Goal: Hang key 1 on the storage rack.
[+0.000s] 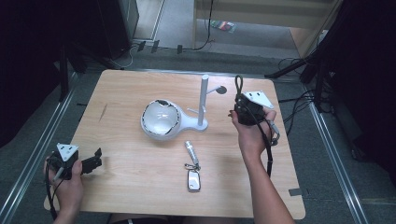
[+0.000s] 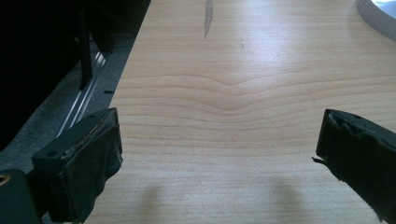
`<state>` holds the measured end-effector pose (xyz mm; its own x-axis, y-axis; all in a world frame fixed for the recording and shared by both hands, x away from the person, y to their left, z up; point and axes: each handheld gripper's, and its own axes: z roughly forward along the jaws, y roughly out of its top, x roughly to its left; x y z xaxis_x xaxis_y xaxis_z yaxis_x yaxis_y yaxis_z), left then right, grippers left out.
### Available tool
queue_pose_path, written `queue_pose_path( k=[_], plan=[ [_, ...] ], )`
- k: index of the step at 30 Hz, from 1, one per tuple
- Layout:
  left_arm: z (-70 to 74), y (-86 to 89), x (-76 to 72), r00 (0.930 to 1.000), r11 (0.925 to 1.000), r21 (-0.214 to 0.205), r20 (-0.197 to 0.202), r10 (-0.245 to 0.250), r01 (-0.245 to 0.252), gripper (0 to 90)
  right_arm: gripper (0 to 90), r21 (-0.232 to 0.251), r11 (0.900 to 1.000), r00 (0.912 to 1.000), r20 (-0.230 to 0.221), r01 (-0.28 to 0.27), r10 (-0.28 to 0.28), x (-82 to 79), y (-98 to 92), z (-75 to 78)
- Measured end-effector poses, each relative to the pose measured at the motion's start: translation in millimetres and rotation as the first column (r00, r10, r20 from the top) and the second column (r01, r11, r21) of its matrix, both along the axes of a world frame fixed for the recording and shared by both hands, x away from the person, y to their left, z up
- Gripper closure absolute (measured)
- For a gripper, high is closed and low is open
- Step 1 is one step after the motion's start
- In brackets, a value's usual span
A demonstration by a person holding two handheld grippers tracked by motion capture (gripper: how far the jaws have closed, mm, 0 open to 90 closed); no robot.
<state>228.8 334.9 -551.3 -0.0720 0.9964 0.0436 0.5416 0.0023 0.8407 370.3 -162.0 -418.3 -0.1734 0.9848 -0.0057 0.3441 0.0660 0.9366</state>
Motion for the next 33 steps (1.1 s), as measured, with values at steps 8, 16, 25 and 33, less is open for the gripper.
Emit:
queue_pose_path(
  k=[8, 16, 25, 33],
  plan=[
    [0.0, 0.1, 0.0, 1.0, 1.0, 0.001, -0.001, -0.002, 0.002, 0.4, 81.2, -0.015, 0.9992, 0.9992, -0.016, -0.036, 0.035, -6.3, 12.8, -6.2],
    [0.0, 0.0, 0.0, 1.0, 1.0, 0.002, -0.001, -0.001, 0.001, 0.4, 81.2, -0.024, 0.9974, 0.9975, -0.021, -0.068, 0.067, -11.2, 24.8, -9.1],
    [0.0, 0.1, 0.1, 1.0, 1.0, 0.001, 0.0, -0.001, 0.001, 0.4, 81.3, -0.035, 0.9953, 0.9958, -0.014, -0.091, 0.09, -16.3, 36.4, -8.3],
    [0.0, 0.2, 0.1, 1.0, 1.0, 0.001, 0.0, -0.002, 0.002, 0.4, 81.2, -0.05, 0.9931, 0.9944, -0.007, -0.106, 0.106, -21.3, 43.7, -7.5]
  ],
)
